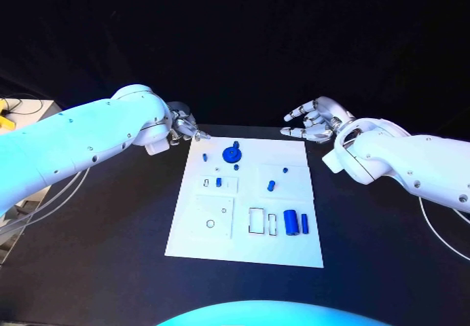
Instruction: Assemble the parts on the task board
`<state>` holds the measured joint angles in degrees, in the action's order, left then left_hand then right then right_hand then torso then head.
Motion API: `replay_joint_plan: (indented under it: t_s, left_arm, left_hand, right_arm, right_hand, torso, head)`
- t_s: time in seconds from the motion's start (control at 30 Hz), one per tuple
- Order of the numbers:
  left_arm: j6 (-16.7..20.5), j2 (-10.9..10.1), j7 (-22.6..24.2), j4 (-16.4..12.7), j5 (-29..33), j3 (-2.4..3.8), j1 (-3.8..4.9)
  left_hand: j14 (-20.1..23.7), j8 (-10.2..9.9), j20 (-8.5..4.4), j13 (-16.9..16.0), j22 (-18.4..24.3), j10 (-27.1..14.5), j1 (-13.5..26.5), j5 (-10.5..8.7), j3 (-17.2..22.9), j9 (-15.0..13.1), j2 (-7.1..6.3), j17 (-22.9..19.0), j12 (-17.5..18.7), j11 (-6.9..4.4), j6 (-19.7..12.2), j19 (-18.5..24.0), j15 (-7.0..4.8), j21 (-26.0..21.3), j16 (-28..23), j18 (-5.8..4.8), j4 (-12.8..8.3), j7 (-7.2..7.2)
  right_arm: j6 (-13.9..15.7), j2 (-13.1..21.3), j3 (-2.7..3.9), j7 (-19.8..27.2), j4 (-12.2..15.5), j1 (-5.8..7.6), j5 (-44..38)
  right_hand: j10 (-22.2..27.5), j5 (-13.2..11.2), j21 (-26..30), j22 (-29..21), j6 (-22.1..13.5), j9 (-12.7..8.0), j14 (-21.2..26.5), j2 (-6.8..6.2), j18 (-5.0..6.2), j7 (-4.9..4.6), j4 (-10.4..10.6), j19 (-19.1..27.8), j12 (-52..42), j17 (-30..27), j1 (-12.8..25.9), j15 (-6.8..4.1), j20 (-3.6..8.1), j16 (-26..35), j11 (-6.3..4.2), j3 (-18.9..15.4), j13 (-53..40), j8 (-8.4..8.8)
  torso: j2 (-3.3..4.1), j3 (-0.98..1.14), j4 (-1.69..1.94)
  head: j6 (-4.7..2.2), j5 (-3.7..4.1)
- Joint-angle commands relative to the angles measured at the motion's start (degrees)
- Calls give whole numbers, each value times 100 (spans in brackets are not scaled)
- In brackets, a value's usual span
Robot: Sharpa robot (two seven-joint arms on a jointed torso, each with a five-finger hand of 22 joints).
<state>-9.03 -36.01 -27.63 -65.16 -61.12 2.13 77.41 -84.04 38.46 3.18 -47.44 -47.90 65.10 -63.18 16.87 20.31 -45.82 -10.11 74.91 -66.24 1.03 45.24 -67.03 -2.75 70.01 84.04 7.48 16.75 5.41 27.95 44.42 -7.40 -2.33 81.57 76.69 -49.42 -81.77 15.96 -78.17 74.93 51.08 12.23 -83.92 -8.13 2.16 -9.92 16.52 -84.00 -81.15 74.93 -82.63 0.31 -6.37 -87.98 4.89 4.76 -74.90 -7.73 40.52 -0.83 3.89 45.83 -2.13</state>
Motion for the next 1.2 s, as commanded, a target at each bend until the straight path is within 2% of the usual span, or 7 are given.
replay_joint_plan:
  t_s: [0.03, 0.23, 0.4, 0.8, 0.97, 1.2]
  left_arm:
    - [-21, 144, 145, 207, 23, 2, 22]
    - [-280, 403, 111, 601, -56, -31, 25]
    - [-401, 503, 100, 802, -81, -56, 18]
    - [-678, 625, 58, 1053, -91, -88, 5]
    - [-761, 664, 49, 1126, -83, -116, -14]
    - [-845, 697, 41, 1209, -63, -153, -40]
  left_hand:
    - [-182, -27, 24, 3, -18, -20, -80, 14, 36, 15, 5, 321, 13, 4, -39, 15, 28, -13, -19, 62, -2, -10]
    - [-183, -41, 28, 22, -3, -34, -90, 14, 44, 32, 22, 325, 22, 11, -33, 23, 34, -20, -15, 66, -1, -5]
    - [-183, -45, 33, 23, -3, -39, -104, 15, 53, 44, 40, 329, 21, 14, -16, 24, 39, -21, -12, 66, -3, -4]
    - [-183, -14, 43, 34, -6, -52, -67, 3, 31, 56, 54, 339, 19, 16, 67, 26, 45, -20, -2, 68, 9, -7]
    - [-184, -10, 46, 38, -7, -56, -27, 0, 15, 62, 62, 345, 17, 18, 77, 27, 46, -20, 3, 68, 13, -7]
    - [-186, -13, 49, 56, -2, -70, 18, -8, -5, 70, 66, 356, 24, 21, 76, 32, 49, -23, 11, 69, 12, -4]
  right_arm:
    - [-63, -15, 2, 80, -1, -3, 0]
    - [-67, -27, 2, 82, 4, -3, 1]
    - [-68, -27, 3, 84, 11, -3, 1]
    - [-58, -32, 3, 90, 20, -3, 0]
    - [-28, -35, 3, 114, 19, -3, 1]
    - [80, -32, 3, 213, 17, -3, 59]
  right_hand:
    - [23, 34, 25, 582, -30, -5, -475, -18, 87, 0, -4, -44, 21, 981, 59, 17, 10, 21, 3, 26, -440, -18]
    - [21, 42, 28, 581, -34, -7, -474, -13, 87, 0, -10, -43, 18, 977, 60, 18, 9, 23, 4, 33, -442, -18]
    - [21, 42, 28, 581, -34, -7, -474, -13, 87, 0, -10, -43, 18, 977, 60, 18, 9, 23, 4, 33, -442, -18]
    - [21, 42, 28, 581, -34, -7, -474, -13, 87, 0, -10, -43, 18, 977, 60, 18, 9, 23, 4, 33, -442, -18]
    - [21, 42, 28, 581, -34, -7, -474, -13, 87, 0, -10, -43, 18, 977, 60, 18, 9, 23, 4, 33, -442, -18]
    - [81, 68, 189, 461, -42, -9, -437, -4, 126, -1, -21, 28, 81, 834, 52, 18, 9, 87, 4, 53, -368, -18]
  torso:
    - [34, 1, -4]
    - [73, -8, -11]
    - [88, -11, -21]
    - [83, -20, -9]
    - [81, -13, -17]
    - [83, -14, -14]
  head:
    - [-47, -36]
    - [-79, -56]
    - [-88, -70]
    - [-71, -93]
    - [-60, -103]
    - [-57, -97]
